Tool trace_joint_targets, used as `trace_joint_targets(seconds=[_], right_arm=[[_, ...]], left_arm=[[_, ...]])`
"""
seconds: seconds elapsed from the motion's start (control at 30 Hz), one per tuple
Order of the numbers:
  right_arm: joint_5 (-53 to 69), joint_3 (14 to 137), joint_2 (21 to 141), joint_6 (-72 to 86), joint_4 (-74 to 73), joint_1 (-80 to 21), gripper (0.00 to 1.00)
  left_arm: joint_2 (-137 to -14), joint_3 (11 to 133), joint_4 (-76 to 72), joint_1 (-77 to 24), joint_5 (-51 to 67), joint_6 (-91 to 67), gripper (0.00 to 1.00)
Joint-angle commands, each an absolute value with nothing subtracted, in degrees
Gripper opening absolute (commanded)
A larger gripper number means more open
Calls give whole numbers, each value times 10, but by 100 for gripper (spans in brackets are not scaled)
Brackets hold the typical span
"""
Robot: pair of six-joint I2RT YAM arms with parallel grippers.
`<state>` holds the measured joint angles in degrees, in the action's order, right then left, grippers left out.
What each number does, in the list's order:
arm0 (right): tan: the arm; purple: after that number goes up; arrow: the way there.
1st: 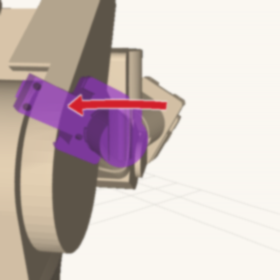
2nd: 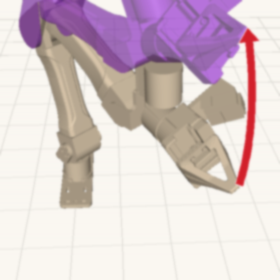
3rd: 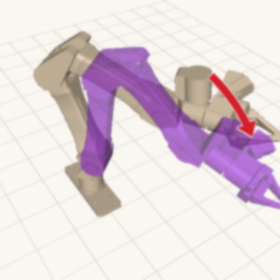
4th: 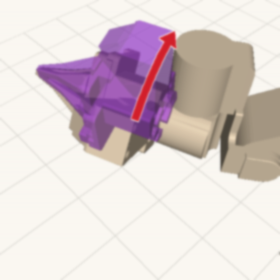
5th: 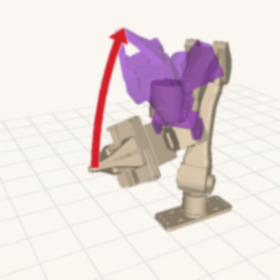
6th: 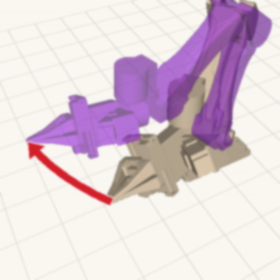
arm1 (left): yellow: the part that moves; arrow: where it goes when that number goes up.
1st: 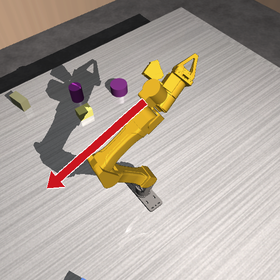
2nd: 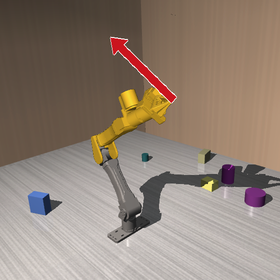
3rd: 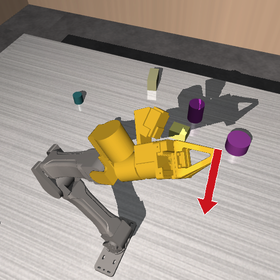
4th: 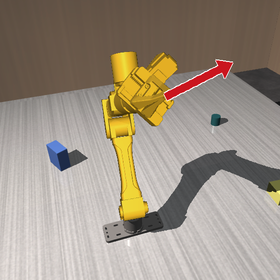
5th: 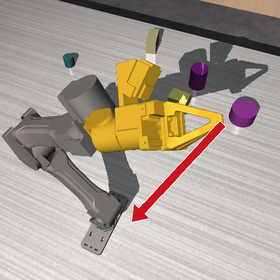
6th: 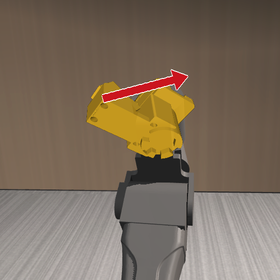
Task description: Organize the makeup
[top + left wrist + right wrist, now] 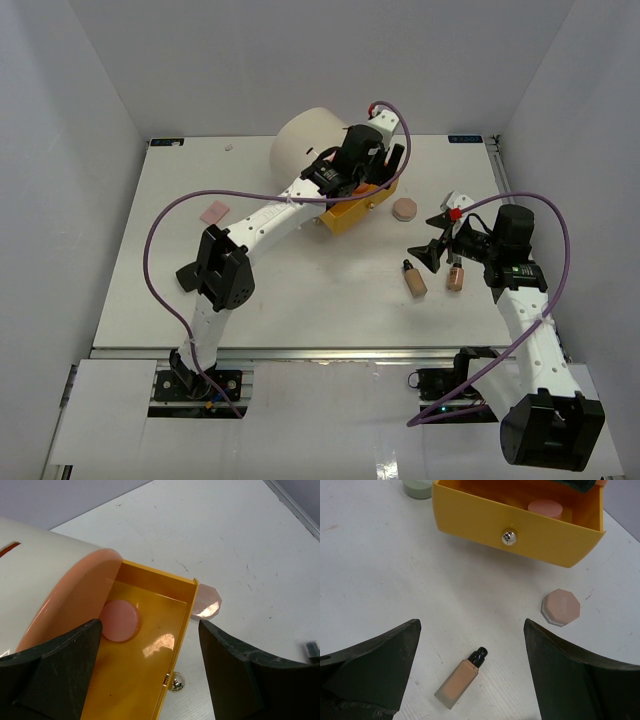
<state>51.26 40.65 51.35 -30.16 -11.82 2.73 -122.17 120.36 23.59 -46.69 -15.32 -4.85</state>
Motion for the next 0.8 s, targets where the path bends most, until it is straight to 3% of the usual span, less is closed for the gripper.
trace_joint_targets(seconds=[0.0, 0.3, 0.5, 0.63, 0.77], right_arm=[[530, 405, 509, -293, -95, 36, 90], [477, 392, 543, -241, -55, 44, 90], [339, 440, 628, -188, -64, 31, 90], [261, 525, 734, -157, -108, 8, 90], [208, 658, 887, -153, -208, -34, 90]], left_arm=[[-1211, 1228, 242, -469, -161, -42, 90], [-1099, 1186, 228, -482, -59, -45, 90], [-892, 949, 156, -478, -53, -27, 98], [-710, 683, 101, -431, -89, -60, 98], [-599, 545, 73, -371, -85, -80, 98]])
